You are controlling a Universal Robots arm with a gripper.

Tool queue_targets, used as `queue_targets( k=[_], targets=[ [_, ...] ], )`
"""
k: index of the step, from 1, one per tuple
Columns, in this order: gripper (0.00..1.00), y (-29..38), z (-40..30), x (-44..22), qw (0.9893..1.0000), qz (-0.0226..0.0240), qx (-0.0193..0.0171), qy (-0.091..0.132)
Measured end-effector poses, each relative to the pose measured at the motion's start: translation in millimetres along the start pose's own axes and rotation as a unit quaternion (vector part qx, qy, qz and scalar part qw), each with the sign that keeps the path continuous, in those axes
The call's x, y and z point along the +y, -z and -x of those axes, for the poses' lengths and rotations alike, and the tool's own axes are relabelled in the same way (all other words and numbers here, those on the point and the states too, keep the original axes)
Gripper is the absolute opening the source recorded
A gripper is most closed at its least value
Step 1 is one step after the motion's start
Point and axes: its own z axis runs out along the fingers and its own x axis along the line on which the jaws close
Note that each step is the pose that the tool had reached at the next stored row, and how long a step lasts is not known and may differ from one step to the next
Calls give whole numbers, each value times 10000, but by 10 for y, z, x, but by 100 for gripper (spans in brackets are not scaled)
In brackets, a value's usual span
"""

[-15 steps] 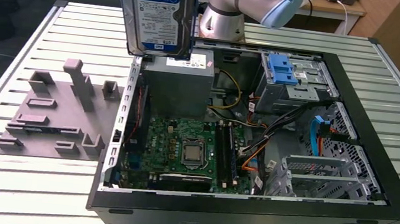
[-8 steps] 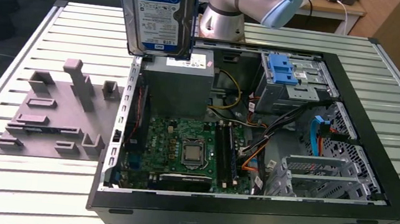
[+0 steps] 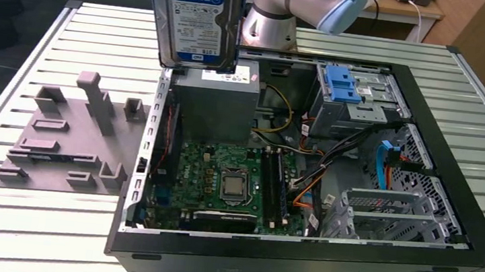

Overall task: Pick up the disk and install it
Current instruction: 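Pick up the disk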

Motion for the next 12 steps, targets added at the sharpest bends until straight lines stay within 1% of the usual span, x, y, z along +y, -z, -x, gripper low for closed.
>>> queue_targets(
  k=[12],
  targets=[
    [36,2,-1,-95,10000,1,0,0]
  ],
)
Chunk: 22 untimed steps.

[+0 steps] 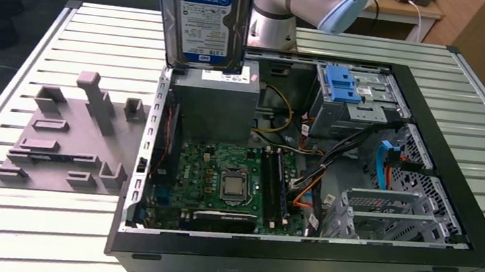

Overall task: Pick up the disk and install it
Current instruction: 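Pick up the disk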

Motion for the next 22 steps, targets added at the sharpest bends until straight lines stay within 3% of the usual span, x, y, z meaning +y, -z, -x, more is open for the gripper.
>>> queue_targets(
  k=[22],
  targets=[
    [36,5,-3,-205,10000,5,0,0]
  ],
)
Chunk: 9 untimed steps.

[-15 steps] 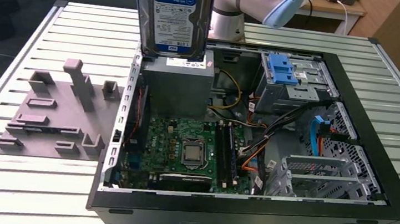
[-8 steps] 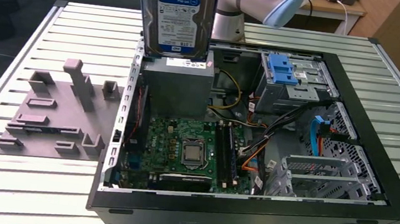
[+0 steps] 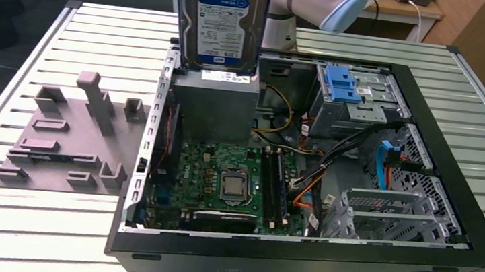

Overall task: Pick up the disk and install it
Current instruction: 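Pick up the disk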

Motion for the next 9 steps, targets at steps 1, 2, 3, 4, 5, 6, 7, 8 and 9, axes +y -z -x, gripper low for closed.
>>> queue_targets(
  k=[1,2,3,4,5,6,7,8,9],
  targets=[
    [36,0,0,-9,10000,0,0,0],
    [36,0,-1,-18,10000,0,0,0],
    [36,1,-1,-27,10000,1,0,0],
    [36,1,-1,-36,10000,1,0,0],
    [36,1,-1,-45,10000,1,0,0],
    [36,2,-1,-54,10000,1,0,-1],
    [36,1,-1,-62,10000,1,0,-1],
    [36,2,-1,-71,10000,1,0,-1],
    [36,2,-1,-79,10000,1,0,-1]
  ],
)
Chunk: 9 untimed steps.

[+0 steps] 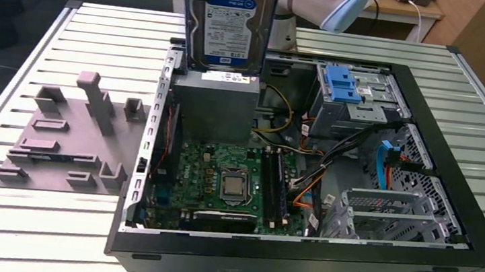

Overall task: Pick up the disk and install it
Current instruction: 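Pick up the disk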

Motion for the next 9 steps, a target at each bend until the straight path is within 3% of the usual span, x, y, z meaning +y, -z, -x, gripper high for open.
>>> queue_targets(
  k=[9],
  targets=[
    [36,2,-1,-73,10000,1,0,-3]
  ],
)
